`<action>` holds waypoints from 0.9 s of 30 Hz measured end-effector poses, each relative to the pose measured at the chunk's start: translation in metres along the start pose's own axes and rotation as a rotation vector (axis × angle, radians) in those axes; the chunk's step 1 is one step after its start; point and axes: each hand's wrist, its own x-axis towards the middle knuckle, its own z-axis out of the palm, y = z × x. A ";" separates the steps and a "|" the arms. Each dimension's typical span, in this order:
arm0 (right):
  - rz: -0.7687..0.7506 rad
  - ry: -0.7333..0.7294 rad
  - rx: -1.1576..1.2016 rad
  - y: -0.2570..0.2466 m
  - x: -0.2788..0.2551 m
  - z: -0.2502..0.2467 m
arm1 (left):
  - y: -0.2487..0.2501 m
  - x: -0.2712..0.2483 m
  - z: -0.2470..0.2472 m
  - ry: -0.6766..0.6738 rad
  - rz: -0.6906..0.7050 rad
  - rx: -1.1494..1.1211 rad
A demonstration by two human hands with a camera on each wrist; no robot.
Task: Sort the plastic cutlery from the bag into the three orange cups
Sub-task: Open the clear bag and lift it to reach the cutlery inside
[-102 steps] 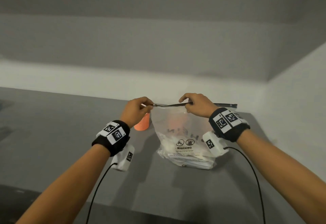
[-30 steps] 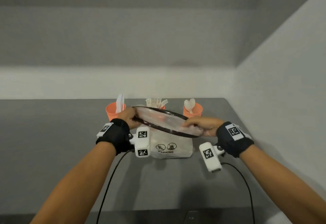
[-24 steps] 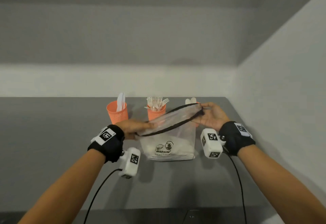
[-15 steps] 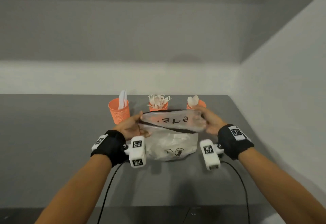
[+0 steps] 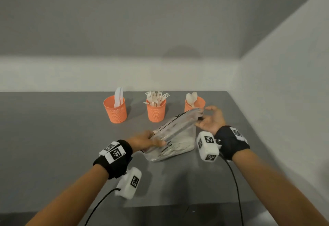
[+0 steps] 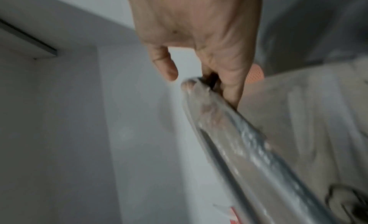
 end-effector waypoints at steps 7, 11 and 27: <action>-0.047 -0.032 -0.234 0.014 0.013 0.005 | 0.003 -0.010 -0.018 0.069 -0.220 -0.827; 0.074 -0.140 -0.928 0.019 0.000 -0.008 | 0.009 -0.005 -0.028 0.214 -0.223 -1.280; 0.187 0.056 -0.267 0.030 0.003 -0.043 | 0.011 0.017 0.001 0.454 -0.128 -0.471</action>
